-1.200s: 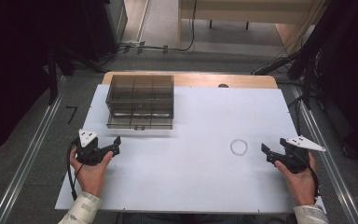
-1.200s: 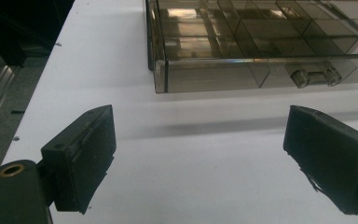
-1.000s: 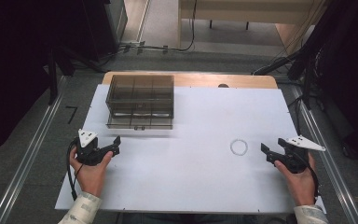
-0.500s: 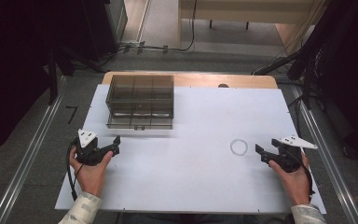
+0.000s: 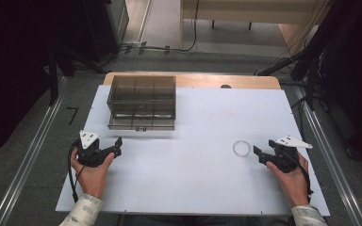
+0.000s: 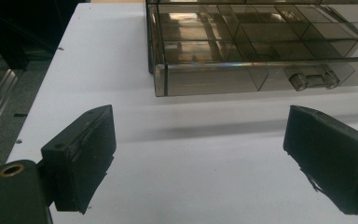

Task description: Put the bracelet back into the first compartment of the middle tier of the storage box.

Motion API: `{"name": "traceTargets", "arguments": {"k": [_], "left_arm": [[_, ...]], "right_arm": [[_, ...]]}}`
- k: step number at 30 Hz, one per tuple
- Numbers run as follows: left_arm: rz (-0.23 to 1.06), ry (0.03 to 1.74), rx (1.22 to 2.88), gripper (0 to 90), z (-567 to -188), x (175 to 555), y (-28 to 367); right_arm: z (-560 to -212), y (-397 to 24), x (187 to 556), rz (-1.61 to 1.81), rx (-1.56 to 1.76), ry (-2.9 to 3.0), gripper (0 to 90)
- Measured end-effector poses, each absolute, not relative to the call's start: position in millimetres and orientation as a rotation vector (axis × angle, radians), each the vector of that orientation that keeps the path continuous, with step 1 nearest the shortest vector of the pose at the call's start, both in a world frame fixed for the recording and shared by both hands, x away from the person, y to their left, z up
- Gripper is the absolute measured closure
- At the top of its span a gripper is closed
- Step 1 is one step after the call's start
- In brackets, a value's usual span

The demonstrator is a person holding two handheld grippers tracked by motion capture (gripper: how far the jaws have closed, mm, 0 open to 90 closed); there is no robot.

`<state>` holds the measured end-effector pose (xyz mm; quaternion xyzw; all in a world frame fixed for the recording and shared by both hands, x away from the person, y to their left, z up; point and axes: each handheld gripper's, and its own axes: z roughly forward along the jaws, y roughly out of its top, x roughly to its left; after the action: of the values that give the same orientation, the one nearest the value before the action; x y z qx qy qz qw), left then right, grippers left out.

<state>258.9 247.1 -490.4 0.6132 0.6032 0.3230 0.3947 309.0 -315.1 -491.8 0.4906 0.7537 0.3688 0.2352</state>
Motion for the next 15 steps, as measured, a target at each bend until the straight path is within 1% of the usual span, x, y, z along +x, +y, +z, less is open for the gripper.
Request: {"name": "traceTargets", "arguments": {"k": [5, 12, 15], "left_arm": [[0.820, 1.528, 1.554, 9.8, -490.3, 258.8, 246.8], [0.821, 1.526, 1.561, 9.8, -490.5, 258.9, 246.2], [0.821, 1.527, 1.560, 9.8, -490.5, 258.9, 245.7]], "right_arm": [[-493.5, -313.0, 311.3, 1.003, 1.346, 2.078, 29.4], [-496.9, -309.9, 316.6, 0.995, 1.356, 2.102, 34.1], [-496.9, -308.9, 317.8, 0.999, 1.349, 2.117, 37.6]]}}
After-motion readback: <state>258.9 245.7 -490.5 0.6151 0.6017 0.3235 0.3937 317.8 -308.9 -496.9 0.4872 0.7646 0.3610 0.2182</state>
